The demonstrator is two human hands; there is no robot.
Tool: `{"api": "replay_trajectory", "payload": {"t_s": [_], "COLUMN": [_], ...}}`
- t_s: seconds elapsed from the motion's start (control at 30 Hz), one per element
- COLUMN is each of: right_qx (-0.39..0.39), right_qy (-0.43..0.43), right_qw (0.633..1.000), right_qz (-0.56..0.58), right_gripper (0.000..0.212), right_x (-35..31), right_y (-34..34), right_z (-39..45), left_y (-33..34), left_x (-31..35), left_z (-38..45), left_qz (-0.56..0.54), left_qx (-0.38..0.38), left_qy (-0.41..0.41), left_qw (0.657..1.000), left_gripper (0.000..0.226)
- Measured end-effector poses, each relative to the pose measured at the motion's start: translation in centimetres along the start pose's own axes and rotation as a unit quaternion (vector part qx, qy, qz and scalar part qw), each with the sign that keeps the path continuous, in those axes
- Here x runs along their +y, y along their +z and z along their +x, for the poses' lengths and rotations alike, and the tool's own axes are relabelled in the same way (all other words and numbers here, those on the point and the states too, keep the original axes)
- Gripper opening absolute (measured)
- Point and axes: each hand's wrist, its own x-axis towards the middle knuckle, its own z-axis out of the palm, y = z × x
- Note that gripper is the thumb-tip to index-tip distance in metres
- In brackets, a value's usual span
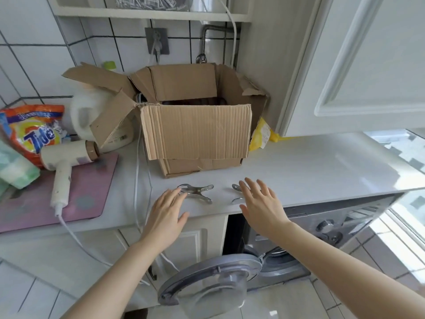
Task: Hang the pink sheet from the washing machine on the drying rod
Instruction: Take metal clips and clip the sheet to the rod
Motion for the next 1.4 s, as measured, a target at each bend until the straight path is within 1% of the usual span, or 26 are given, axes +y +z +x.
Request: {"api": "replay_trajectory", "payload": {"t_s": [0.07,0.17,0.3,0.43,0.57,0.63,0.7,0.8,0.9,0.97,1.07,1.17,1.27,1.4], "right_qx": [-0.019,-0.055,-0.079,-0.081,-0.111,-0.126,-0.140,-0.159,-0.172,-0.164,-0.122,-0.066,-0.012,0.029], "right_qy": [-0.010,-0.020,-0.025,-0.026,-0.037,-0.046,-0.048,-0.042,-0.032,-0.018,0.003,0.025,0.060,0.099], "right_qw": [1.000,0.998,0.996,0.996,0.991,0.989,0.986,0.979,0.971,0.965,0.958,0.944,0.929,0.915], "right_qz": [0.004,0.024,0.030,0.033,0.059,0.066,0.082,0.121,0.163,0.203,0.260,0.324,0.365,0.391], "right_gripper": [0.064,0.065,0.070,0.063,0.057,0.057,0.059,0.059,0.059,0.062,0.066,0.062,0.057,0.055], "right_x": [0.2,0.5,0.5,0.7,0.8,0.9,0.9,0.9,1.2,1.4,1.6,2.0,2.6,3.3], "right_y": [0.3,1.1,2.1,2.3,2.0,1.6,1.2,1.0,0.8,0.5,-0.4,-2.1,-3.3,-3.7], "right_z": [0.4,1.4,2.4,2.9,3.4,3.8,4.0,4.4,4.7,4.8,4.8,4.5,3.8,1.7], "left_y": [0.1,0.3,0.6,1.2,1.5,1.8,1.9,1.9,1.8,1.4,0.5,-0.4,-1.3,-1.7], "left_x": [0.3,1.1,2.1,2.3,2.2,2.3,2.6,3.2,3.8,4.2,4.5,5.2,6.6,8.5], "left_z": [0.9,2.4,3.7,4.3,5.0,5.4,5.8,6.3,6.6,6.6,6.7,6.8,6.9,6.2], "left_qz": [-0.004,0.003,0.023,0.032,0.054,0.072,0.074,0.039,0.011,-0.033,-0.164,-0.321,-0.395,-0.467], "left_qx": [-0.006,-0.035,-0.072,-0.063,-0.034,-0.044,-0.061,-0.080,-0.086,-0.076,-0.043,-0.003,0.015,0.015], "left_qy": [0.004,0.017,0.027,0.030,0.053,0.052,0.049,0.055,0.063,0.047,0.006,-0.044,-0.062,-0.060], "left_qw": [1.000,0.999,0.997,0.997,0.997,0.995,0.994,0.994,0.994,0.995,0.986,0.946,0.917,0.882], "left_gripper": [0.058,0.060,0.062,0.066,0.070,0.071,0.068,0.060,0.058,0.054,0.045,0.038,0.037,0.040]}}
